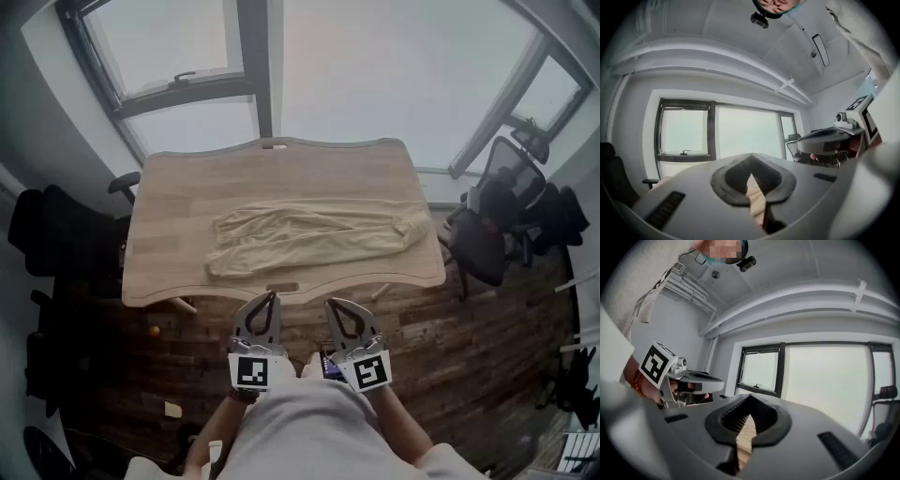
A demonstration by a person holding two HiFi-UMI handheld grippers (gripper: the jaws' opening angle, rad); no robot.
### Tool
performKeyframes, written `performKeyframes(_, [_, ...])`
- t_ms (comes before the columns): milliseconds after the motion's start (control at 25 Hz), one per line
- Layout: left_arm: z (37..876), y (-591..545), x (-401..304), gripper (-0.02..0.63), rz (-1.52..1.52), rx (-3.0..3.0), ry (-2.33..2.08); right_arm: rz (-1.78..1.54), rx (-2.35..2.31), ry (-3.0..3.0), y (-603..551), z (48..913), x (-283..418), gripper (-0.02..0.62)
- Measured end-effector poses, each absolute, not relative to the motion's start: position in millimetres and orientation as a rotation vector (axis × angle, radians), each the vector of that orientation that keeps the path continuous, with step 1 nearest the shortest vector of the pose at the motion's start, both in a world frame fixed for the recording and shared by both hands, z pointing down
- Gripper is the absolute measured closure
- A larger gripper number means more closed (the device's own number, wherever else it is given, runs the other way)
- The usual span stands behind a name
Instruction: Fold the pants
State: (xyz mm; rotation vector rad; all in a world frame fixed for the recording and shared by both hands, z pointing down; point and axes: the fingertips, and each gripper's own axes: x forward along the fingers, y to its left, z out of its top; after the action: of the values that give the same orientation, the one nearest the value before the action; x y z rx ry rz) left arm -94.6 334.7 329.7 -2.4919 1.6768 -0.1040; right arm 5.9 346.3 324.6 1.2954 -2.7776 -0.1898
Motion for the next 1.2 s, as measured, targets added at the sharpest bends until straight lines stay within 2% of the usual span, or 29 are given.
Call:
performKeyframes(280, [352,317,-117,0.600,-0.108,-2.529,1.738,-0.092,1.277,-2.764,327,342,-7,0.591])
performKeyframes(680, [408,289,-155,0.598,-0.310,-2.579,1.846,-0.026,1.237,-2.703,282,369,-7,0.589])
performKeyframes(1200, [461,196,-120,0.584,-0.557,-2.534,1.995,0.093,1.146,-2.688,150,408,71,0.586])
